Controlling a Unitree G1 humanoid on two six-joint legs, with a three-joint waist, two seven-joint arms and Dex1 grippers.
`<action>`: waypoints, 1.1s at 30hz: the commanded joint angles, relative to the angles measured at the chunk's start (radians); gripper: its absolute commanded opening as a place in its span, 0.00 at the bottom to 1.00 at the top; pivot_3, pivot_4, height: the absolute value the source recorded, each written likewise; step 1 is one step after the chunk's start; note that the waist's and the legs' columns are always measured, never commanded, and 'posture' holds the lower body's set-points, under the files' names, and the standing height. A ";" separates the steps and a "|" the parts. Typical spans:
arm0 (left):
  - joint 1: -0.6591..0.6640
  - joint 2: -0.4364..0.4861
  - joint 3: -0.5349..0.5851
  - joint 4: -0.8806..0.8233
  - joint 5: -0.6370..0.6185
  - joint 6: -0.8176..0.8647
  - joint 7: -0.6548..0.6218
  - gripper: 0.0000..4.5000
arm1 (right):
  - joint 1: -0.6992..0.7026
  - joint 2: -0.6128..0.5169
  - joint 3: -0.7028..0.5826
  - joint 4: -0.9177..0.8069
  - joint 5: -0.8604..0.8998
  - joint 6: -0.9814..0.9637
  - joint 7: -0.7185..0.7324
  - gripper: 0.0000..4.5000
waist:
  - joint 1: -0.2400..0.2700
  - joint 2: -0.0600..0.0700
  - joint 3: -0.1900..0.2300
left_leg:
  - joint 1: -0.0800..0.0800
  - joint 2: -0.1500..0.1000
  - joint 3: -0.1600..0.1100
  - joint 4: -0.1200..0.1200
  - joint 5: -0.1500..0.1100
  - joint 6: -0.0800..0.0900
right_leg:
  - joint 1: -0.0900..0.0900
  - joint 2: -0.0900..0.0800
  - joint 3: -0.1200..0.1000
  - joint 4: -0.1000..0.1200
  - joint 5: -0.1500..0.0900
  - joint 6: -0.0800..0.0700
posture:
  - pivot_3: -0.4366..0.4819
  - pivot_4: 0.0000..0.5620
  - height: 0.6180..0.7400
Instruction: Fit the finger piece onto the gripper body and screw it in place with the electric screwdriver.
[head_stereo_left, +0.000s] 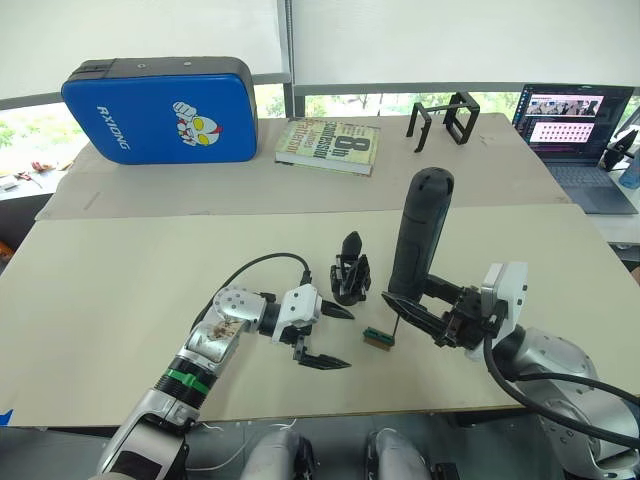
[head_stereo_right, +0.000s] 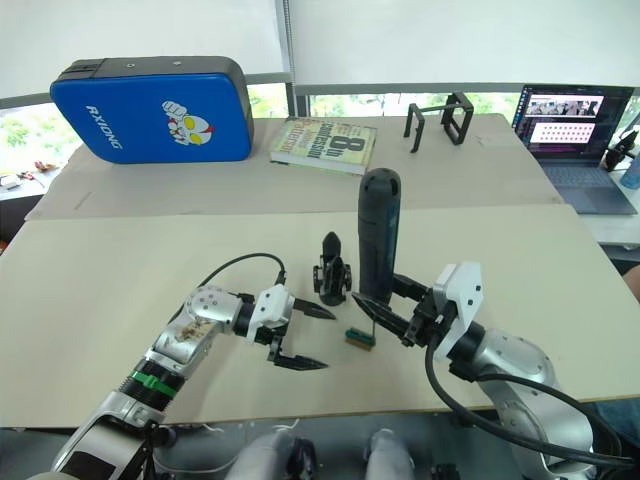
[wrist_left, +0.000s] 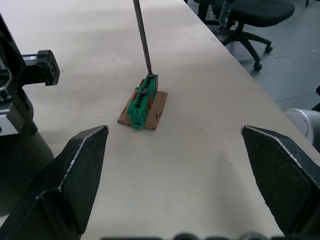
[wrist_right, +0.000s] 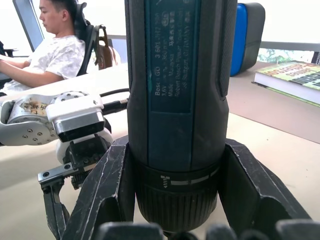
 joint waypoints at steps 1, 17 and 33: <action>-0.010 -0.004 0.004 -0.010 -0.004 -0.018 -0.001 1.00 | -0.006 0.002 -0.024 -0.033 0.010 -0.047 0.009 0.42 | 0.000 0.000 0.000 | 0.000 0.000 0.000 0.000 0.000 0.000 | 0.000 0.000 0.000 0.000 0.000 0.000 | 0.48 0.27 1.00; 0.004 0.007 0.008 -0.035 -0.011 -0.005 -0.002 1.00 | -0.014 0.009 -0.021 -0.047 0.008 -0.040 0.005 0.42 | 0.000 0.000 0.000 | 0.000 0.000 0.000 0.000 0.000 0.000 | 0.000 0.000 0.000 0.000 0.000 0.000 | 0.48 0.27 1.00; 0.046 0.091 0.103 -0.127 -0.095 0.147 0.034 1.00 | -0.222 -0.185 -0.141 -0.138 0.404 0.157 -0.041 0.42 | 0.000 -0.001 0.000 | 0.000 0.001 0.000 0.000 0.000 0.000 | 0.000 0.000 0.000 -0.001 0.000 0.000 | 0.48 0.27 1.00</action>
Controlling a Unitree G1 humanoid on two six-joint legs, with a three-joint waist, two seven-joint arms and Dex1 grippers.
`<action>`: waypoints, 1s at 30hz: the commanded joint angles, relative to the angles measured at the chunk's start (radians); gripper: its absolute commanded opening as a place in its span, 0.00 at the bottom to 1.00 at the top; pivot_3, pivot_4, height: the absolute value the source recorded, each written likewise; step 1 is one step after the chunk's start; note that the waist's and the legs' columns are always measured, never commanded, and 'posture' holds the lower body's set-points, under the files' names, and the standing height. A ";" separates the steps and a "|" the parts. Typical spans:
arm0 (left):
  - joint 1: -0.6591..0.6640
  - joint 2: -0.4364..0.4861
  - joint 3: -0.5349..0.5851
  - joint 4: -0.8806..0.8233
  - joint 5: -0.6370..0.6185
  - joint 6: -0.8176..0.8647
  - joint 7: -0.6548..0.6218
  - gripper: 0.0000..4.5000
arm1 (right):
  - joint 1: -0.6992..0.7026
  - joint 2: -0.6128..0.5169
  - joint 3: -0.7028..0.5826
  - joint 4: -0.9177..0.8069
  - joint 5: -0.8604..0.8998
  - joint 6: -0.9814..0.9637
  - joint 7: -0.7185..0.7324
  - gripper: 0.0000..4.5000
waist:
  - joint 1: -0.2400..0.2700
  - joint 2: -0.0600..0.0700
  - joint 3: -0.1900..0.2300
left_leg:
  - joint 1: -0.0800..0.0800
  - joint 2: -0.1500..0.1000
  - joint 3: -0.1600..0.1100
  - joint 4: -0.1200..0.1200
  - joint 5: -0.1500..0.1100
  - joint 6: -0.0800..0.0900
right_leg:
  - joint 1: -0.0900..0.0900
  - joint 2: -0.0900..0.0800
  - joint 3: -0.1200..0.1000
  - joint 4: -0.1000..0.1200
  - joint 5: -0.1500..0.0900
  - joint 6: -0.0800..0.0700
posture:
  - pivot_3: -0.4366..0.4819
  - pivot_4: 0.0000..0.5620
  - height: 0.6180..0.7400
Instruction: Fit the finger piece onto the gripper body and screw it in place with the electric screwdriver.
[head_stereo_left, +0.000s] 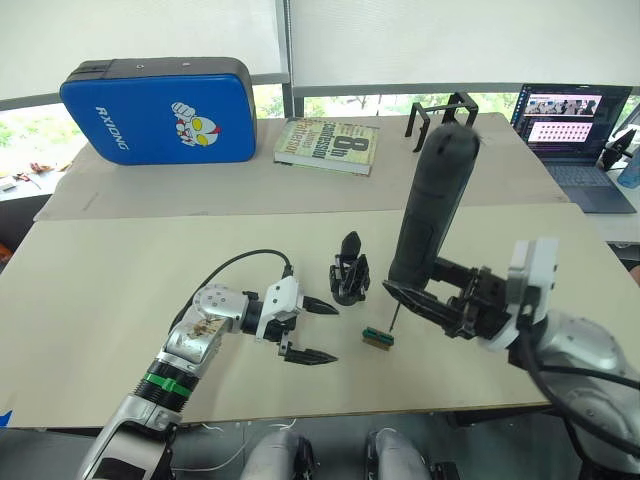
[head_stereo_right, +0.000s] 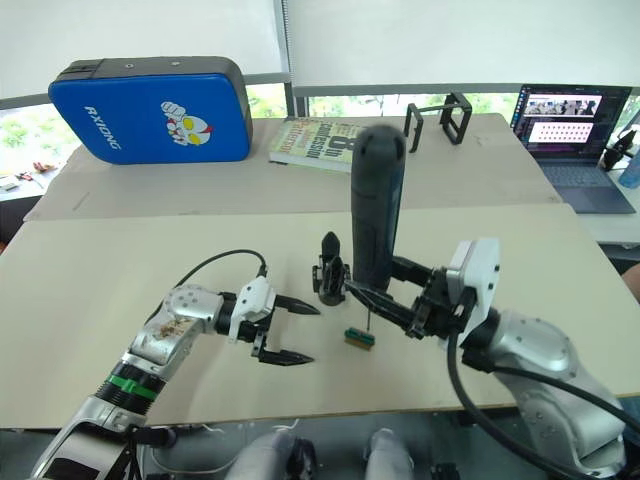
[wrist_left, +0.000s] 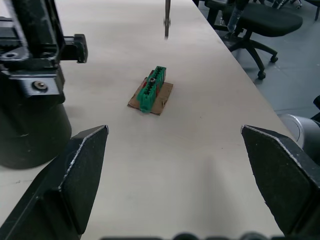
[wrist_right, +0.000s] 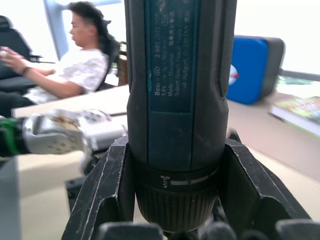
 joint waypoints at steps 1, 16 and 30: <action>0.003 0.011 0.042 -0.034 -0.018 0.011 0.031 1.00 | -0.117 -0.055 -0.039 -0.015 0.181 0.061 -0.009 0.42 | -0.001 0.000 0.000 | 0.000 0.000 0.000 0.000 0.000 0.000 | 0.000 0.000 0.000 0.000 0.000 0.000 | 0.48 0.27 1.00; -0.064 0.002 0.088 0.087 0.010 -0.049 0.092 1.00 | -0.683 0.042 0.152 0.361 0.231 0.207 -0.001 0.42 | -0.003 -0.002 0.001 | -0.003 -0.001 0.002 0.001 0.000 0.001 | -0.001 0.000 -0.001 -0.001 0.001 0.001 | 0.48 0.27 1.00; -0.127 -0.037 0.078 0.202 0.051 -0.118 0.100 1.00 | -0.730 0.140 0.253 0.504 -0.055 0.146 0.160 0.42 | -0.009 -0.003 0.000 | -0.006 -0.002 0.003 0.001 0.000 0.002 | -0.002 0.001 -0.003 0.001 0.003 0.003 | 0.48 0.27 1.00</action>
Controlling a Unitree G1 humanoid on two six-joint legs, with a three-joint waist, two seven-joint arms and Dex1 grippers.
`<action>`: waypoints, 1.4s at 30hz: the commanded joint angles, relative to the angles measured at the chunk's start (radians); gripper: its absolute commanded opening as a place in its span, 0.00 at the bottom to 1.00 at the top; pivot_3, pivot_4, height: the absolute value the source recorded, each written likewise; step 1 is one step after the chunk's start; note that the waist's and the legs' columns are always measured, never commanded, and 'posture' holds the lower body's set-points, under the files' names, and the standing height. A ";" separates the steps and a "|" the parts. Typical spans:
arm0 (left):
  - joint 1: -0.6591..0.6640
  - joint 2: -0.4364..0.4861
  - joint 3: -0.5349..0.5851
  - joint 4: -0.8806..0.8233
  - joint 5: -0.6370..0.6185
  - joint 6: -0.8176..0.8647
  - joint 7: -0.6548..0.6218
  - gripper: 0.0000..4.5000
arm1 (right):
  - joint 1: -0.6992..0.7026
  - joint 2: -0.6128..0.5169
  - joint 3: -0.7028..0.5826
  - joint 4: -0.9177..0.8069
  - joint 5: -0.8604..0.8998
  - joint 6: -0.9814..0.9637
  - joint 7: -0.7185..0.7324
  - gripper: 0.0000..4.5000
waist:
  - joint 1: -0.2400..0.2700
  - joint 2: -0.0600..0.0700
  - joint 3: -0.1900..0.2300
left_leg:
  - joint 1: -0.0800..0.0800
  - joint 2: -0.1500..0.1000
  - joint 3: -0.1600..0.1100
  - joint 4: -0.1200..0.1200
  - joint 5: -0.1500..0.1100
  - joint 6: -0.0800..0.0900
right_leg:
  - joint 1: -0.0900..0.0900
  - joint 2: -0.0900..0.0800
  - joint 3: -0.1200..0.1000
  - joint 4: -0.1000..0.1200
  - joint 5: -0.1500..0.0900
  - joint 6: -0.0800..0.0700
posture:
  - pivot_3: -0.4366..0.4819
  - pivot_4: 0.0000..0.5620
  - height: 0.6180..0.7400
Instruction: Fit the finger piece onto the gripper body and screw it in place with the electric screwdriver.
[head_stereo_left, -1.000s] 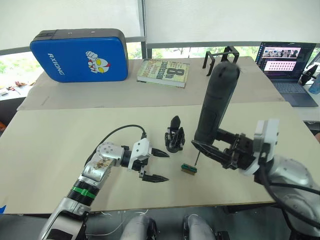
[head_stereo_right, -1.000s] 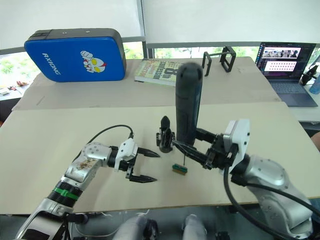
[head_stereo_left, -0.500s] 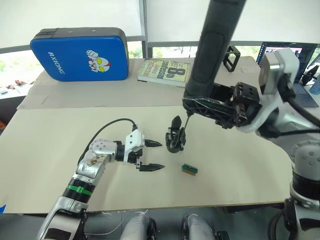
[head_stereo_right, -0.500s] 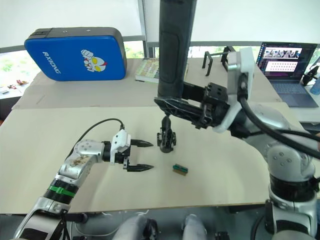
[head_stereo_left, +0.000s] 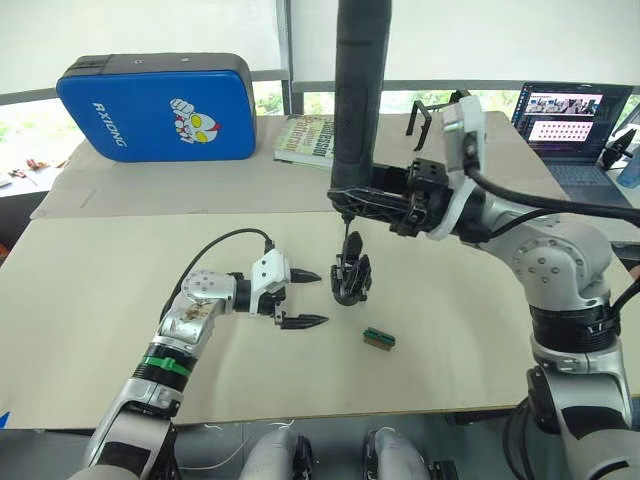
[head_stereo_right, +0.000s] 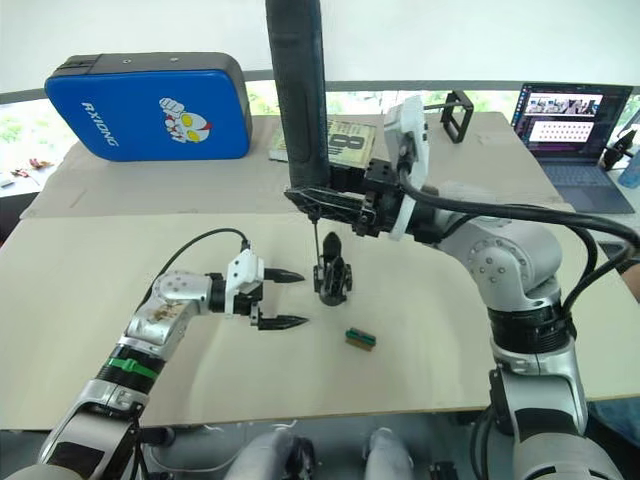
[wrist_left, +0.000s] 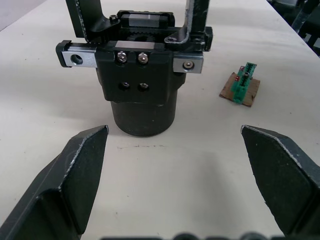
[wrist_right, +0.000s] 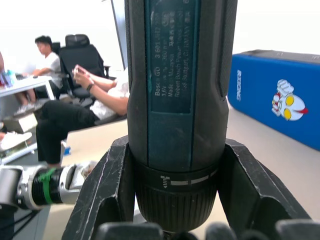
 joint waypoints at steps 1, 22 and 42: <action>-0.026 -0.007 0.006 0.003 0.010 -0.030 0.001 1.00 | -0.026 0.017 -0.014 -0.021 -0.035 -0.055 0.034 0.42 | -0.003 0.000 0.000 | 0.000 0.000 0.000 0.000 0.000 0.000 | 0.000 0.000 0.000 0.000 0.000 0.000 | 0.48 0.27 1.00; -0.046 -0.031 0.002 0.025 0.036 -0.041 -0.001 1.00 | 0.029 0.067 -0.001 -0.012 -0.184 -0.101 0.118 0.42 | -0.016 0.000 0.000 | 0.000 0.000 0.000 0.000 0.000 0.000 | 0.000 0.000 -0.001 0.000 0.000 0.000 | 0.48 0.27 1.00; -0.049 -0.043 0.001 0.026 0.046 -0.051 0.008 1.00 | 0.048 0.077 0.002 -0.001 -0.215 -0.110 0.128 0.42 | -0.016 0.000 0.000 | 0.000 0.000 0.000 0.000 0.000 0.000 | 0.000 0.000 -0.001 0.000 0.000 0.000 | 0.48 0.27 1.00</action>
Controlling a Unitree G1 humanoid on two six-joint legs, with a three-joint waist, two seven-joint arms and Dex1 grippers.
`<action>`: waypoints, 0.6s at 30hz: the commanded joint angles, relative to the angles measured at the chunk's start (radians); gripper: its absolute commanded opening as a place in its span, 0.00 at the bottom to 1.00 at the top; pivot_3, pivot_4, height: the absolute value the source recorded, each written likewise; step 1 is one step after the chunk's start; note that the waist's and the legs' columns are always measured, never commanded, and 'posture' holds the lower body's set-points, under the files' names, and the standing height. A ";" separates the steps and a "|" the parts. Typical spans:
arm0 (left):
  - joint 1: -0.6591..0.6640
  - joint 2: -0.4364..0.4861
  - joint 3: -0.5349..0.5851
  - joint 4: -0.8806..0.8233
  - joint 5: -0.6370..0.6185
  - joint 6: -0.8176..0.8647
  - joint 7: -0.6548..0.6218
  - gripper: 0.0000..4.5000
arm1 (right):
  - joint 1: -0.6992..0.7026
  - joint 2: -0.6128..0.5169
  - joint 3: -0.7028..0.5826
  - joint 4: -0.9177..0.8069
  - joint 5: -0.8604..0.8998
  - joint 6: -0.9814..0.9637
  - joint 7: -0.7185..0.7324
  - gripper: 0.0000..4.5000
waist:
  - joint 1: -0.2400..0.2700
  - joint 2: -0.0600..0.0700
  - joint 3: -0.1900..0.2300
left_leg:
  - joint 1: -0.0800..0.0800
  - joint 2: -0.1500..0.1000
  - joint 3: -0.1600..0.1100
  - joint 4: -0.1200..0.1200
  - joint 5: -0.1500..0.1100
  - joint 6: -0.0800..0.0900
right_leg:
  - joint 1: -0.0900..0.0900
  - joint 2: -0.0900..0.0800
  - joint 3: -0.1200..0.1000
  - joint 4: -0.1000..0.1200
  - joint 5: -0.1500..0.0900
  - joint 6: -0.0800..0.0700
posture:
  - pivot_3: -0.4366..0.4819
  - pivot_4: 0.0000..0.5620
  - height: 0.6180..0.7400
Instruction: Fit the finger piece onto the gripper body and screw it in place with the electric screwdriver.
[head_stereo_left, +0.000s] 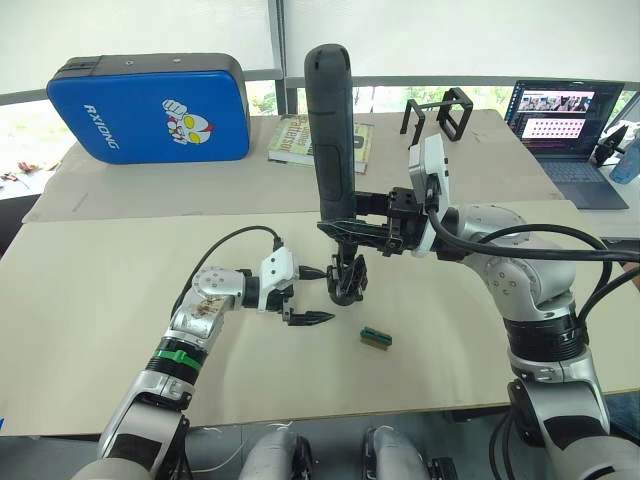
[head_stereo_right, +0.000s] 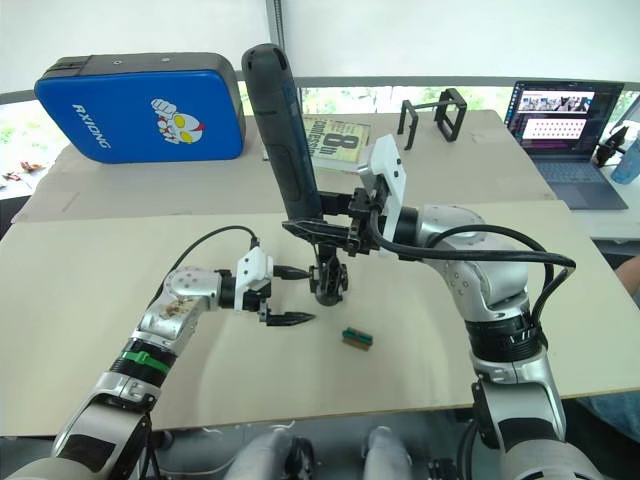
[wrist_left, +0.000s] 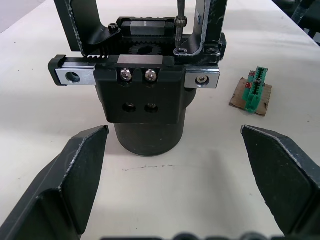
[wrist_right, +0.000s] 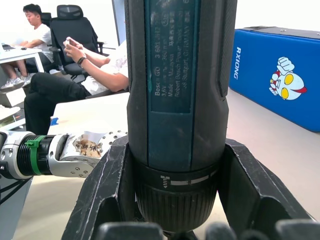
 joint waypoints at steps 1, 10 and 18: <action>-0.015 -0.004 0.003 -0.020 -0.001 -0.023 0.001 1.00 | -0.008 0.006 -0.029 -0.027 0.006 -0.037 0.010 0.42 | 0.000 0.000 0.000 | 0.000 0.000 0.000 0.000 0.000 0.000 | 0.000 0.000 0.000 0.000 0.000 0.000 | 0.48 0.27 1.00; -0.017 -0.002 0.007 -0.017 0.001 -0.025 0.000 1.00 | -0.007 0.016 -0.024 -0.031 -0.002 -0.031 0.006 0.42 | 0.000 0.000 0.000 | 0.000 0.000 0.000 0.000 0.000 0.000 | 0.000 0.000 0.000 0.000 0.000 0.000 | 0.48 0.27 1.00; -0.022 0.000 0.010 -0.010 0.002 -0.029 0.000 1.00 | 0.005 0.010 -0.022 -0.031 -0.014 -0.033 0.019 0.42 | 0.000 0.000 0.000 | 0.000 0.000 0.000 0.000 0.000 0.000 | 0.000 0.000 0.000 0.000 0.000 0.000 | 0.48 0.27 1.00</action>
